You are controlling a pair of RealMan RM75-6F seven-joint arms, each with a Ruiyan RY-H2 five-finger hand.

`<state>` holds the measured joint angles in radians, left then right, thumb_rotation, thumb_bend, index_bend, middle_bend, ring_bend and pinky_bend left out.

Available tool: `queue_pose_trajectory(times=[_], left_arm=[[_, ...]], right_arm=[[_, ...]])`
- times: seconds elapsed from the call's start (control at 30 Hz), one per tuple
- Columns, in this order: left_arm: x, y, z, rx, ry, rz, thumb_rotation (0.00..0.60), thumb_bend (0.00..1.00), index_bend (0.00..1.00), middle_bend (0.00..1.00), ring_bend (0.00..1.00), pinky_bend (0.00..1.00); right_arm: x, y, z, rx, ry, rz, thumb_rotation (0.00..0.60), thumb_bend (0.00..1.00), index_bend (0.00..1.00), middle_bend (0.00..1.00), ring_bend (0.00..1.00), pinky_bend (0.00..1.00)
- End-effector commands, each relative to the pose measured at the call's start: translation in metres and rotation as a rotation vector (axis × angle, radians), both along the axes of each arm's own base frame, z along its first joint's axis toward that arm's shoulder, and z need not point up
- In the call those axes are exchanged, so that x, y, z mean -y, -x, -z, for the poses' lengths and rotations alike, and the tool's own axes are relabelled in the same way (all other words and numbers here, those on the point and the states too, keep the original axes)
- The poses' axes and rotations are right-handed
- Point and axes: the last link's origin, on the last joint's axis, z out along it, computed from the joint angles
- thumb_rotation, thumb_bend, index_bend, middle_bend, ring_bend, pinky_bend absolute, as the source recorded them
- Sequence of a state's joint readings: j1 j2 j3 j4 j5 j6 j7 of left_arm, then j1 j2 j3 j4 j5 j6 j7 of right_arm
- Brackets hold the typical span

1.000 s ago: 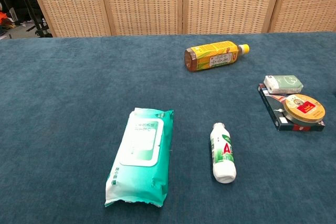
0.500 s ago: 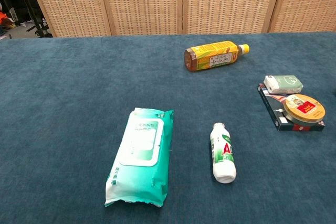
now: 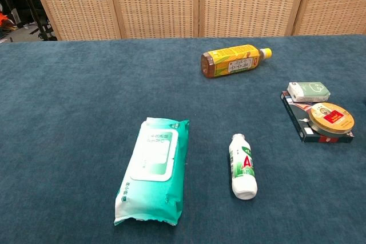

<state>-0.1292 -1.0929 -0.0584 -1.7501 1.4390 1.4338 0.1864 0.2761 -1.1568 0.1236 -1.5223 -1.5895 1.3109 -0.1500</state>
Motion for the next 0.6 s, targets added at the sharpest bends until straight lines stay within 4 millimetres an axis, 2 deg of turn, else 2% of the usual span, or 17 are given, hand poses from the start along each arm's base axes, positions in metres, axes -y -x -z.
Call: queue_pose_trajectory(times=[0.03,0.23,0.6], left_arm=[[-0.002,0.000,0.001,0.000,-0.002,-0.004,0.600,0.20,0.00,0.00,0.00,0.00],[-0.006,0.002,0.000,0.021,0.004,-0.029,0.600,0.20,0.00,0.00,0.00,0.00],[-0.008,0.005,-0.004,0.034,-0.001,-0.044,0.600,0.21,0.00,0.00,0.00,0.00]], right_arm=[[0.036,-0.037,0.023,-0.074,-0.118,0.028,0.600,1.00,0.00,0.77,0.90,1.00],[0.059,-0.050,0.043,-0.130,-0.198,0.113,0.600,1.00,0.00,0.77,0.90,1.00],[0.070,-0.060,0.055,-0.186,-0.270,0.199,0.600,1.00,0.00,0.77,0.91,1.00]])
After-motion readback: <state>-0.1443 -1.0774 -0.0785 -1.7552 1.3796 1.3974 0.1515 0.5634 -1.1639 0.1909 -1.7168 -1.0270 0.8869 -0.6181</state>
